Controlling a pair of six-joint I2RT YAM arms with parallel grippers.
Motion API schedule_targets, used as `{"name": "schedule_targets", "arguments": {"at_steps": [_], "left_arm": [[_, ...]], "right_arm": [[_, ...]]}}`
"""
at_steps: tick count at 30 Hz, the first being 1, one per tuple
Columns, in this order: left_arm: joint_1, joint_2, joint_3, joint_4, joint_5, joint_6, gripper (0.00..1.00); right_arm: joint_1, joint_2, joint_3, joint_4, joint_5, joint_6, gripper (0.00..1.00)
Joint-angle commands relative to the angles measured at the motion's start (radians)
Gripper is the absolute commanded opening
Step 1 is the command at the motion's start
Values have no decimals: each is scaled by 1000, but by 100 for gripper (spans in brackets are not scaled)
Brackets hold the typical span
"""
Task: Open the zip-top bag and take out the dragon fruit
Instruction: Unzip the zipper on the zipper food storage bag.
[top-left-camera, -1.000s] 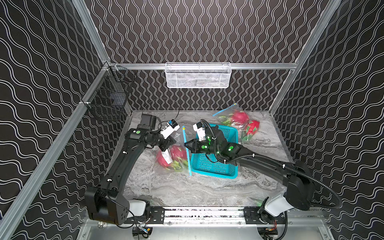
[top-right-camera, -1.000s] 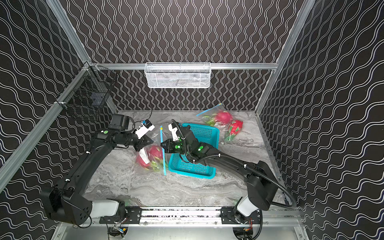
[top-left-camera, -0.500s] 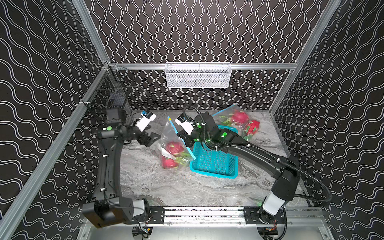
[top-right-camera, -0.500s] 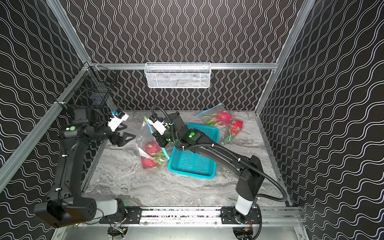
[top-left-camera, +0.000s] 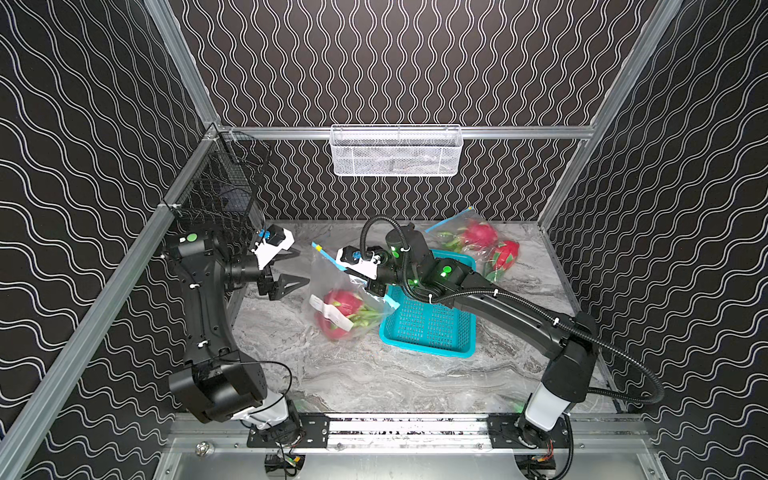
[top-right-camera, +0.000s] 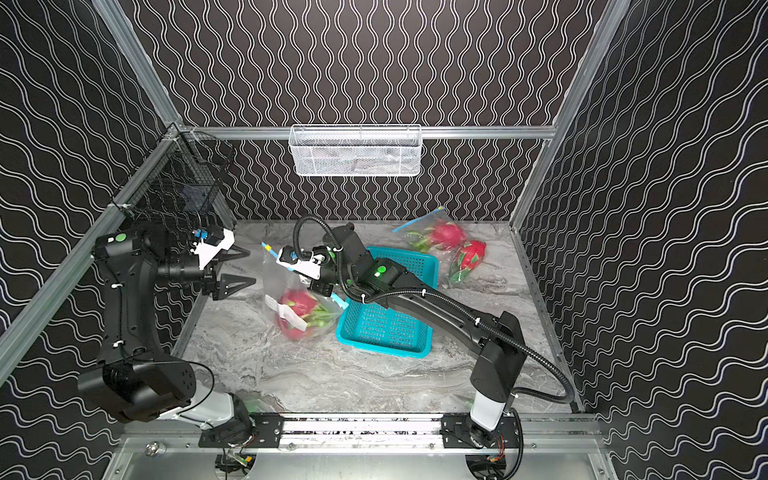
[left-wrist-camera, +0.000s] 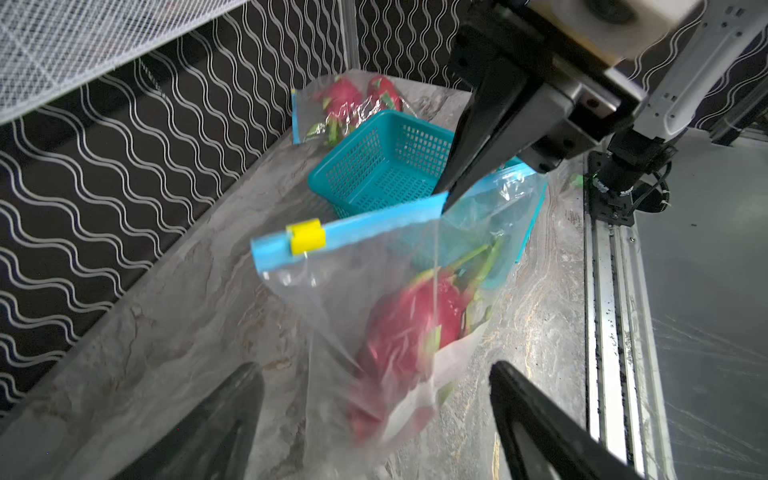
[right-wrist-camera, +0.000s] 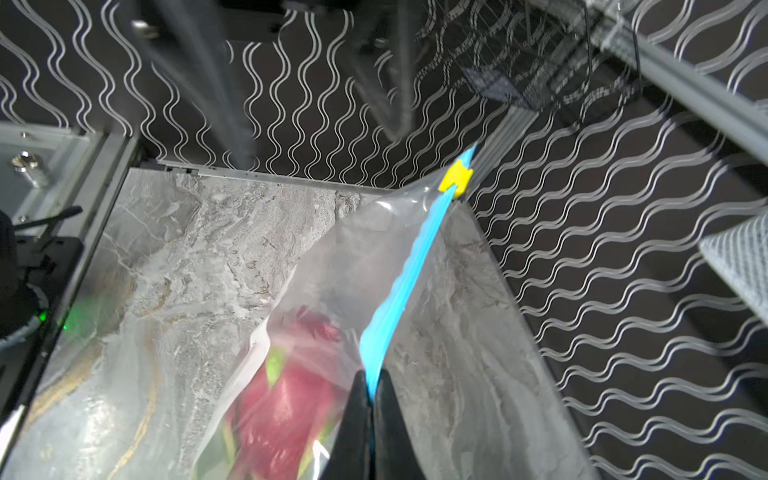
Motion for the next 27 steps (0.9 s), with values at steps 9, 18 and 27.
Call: {"name": "schedule_targets", "arguments": {"at_steps": [9, 18, 27], "left_arm": [[-78, -55, -132, -70, 35, 76, 77], [-78, -78, -148, -72, 57, 83, 38], [-77, -112, -204, -47, 51, 113, 0]], "right_arm": [[4, -64, -26, 138, -4, -84, 0], [4, -129, -175, 210, 50, -36, 0], [4, -168, -251, 261, 11, 49, 4]]}}
